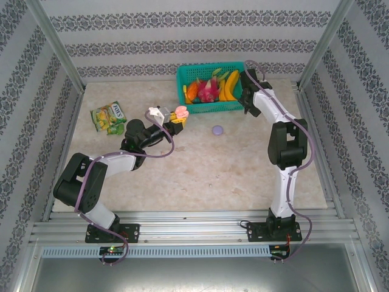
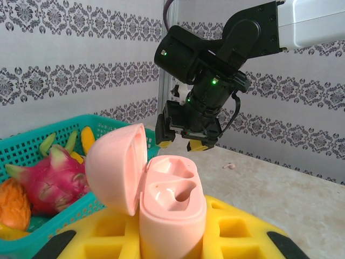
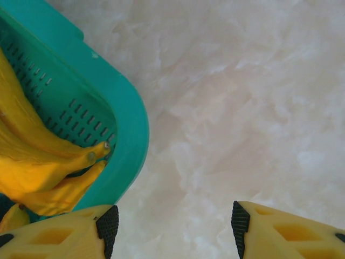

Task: Insert wireless bluetooth earbuds into charging case

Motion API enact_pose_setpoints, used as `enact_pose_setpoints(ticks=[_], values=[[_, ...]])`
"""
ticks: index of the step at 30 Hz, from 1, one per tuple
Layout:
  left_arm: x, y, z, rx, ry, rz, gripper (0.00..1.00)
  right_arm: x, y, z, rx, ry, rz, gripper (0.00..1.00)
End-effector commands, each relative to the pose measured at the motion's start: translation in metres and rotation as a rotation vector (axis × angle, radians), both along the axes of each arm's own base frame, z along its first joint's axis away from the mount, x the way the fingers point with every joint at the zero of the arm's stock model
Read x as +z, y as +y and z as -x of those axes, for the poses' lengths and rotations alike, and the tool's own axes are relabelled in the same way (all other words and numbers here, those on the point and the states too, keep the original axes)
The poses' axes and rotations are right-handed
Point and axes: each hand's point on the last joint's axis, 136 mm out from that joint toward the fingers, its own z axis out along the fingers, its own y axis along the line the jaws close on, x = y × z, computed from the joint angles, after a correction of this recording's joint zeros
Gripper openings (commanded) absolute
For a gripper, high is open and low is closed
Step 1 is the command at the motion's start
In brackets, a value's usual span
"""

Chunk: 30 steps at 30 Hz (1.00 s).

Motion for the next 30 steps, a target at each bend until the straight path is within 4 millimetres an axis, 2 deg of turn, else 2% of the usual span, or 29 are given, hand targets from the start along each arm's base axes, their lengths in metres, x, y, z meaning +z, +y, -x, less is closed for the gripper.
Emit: enact_pose_setpoints(ticks=[1,5,9,13,16,19,23,30], values=[[0.020,-0.009,0.003,-0.040,-0.048,0.035,0.00,-0.018,-0.057,-0.005,-0.097,0.001,0.097,0.62],[0.020,-0.012,0.002,-0.044,-0.042,0.039,0.00,-0.019,-0.085,0.007,-0.127,0.014,0.109,0.62],[0.020,-0.016,0.003,-0.052,-0.043,0.041,0.00,-0.021,-0.102,0.013,-0.141,0.016,0.089,0.61],[0.021,-0.018,0.004,-0.056,-0.041,0.039,0.00,-0.019,-0.099,0.007,-0.085,-0.011,0.055,0.61],[0.024,-0.019,0.005,-0.056,-0.046,0.038,0.00,-0.017,-0.088,0.004,-0.016,-0.027,0.008,0.60],[0.024,-0.019,0.006,-0.055,-0.049,0.035,0.00,-0.006,-0.081,0.006,0.024,-0.067,-0.035,0.60],[0.026,-0.020,0.007,-0.058,-0.053,0.035,0.00,0.003,-0.096,0.026,-0.019,-0.059,-0.063,0.59],[0.029,-0.022,0.009,-0.066,-0.058,0.037,0.00,-0.013,-0.132,0.065,-0.078,0.089,-0.045,0.59]])
